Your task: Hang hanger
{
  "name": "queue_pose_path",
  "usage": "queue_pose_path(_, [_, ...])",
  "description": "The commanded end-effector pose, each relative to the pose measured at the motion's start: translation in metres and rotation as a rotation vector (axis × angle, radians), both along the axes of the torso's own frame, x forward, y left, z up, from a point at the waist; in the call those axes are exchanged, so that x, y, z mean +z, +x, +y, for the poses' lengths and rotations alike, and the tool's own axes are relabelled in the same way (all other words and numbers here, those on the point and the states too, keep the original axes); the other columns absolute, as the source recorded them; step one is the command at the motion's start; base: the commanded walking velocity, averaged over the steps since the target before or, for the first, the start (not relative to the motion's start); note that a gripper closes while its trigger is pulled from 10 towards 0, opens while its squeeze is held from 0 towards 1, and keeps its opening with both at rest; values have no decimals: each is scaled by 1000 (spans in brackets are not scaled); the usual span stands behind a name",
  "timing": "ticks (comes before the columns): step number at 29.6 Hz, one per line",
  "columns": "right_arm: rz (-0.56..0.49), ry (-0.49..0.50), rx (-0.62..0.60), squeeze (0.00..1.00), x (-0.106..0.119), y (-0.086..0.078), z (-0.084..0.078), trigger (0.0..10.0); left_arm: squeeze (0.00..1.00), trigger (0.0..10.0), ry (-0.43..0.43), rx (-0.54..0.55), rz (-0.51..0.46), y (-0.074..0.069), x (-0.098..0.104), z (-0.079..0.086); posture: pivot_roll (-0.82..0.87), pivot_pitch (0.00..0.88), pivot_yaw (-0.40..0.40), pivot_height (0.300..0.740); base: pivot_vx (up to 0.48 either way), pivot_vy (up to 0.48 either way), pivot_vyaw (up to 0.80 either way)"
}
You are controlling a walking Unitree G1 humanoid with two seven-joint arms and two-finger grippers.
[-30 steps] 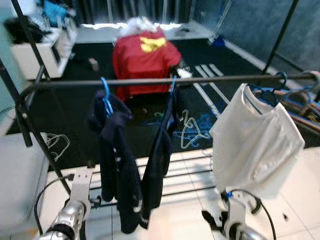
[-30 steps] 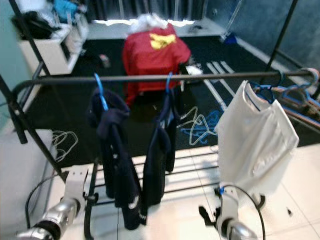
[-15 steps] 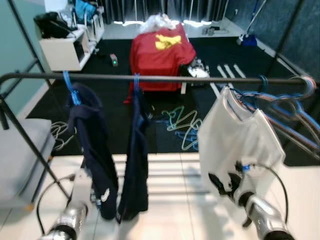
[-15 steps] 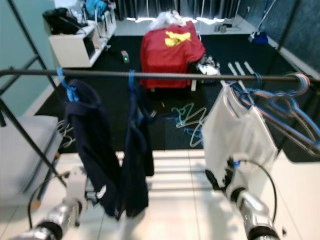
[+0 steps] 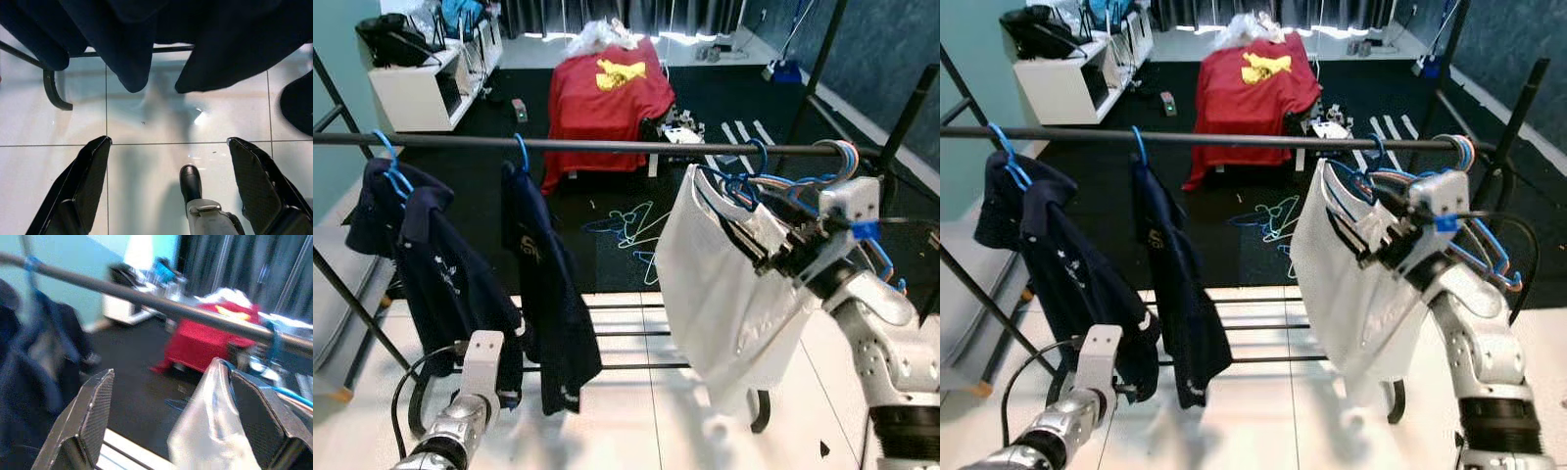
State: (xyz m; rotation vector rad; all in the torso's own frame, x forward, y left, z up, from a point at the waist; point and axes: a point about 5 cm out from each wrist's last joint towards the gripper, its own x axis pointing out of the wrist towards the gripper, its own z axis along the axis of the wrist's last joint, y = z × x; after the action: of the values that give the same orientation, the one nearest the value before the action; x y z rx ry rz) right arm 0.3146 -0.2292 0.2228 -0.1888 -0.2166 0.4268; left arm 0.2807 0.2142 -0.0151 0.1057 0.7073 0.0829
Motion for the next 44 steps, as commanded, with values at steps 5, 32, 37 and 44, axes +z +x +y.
queue_pose_path(5, [126,-30,-139,0,-27,-4,-19,10000,0,10000,11,-9,8,-3,-2,2,-63,96,-11,740,0,-472,0])
queue_pose_path(32, [190,157,-48,0,-27,-5,-72,10000,0,10000,62,20,9,-9,-3,17,-18,134,11,740,0,-15,0])
queue_pose_path(37, [183,163,-38,0,-24,-6,-81,10000,0,10000,81,29,11,-11,-2,25,-9,141,19,740,0,0,0])
queue_pose_path(44, [165,139,-20,0,-17,-7,-88,10000,0,10000,113,33,19,-14,-1,35,4,157,39,740,0,0,0])
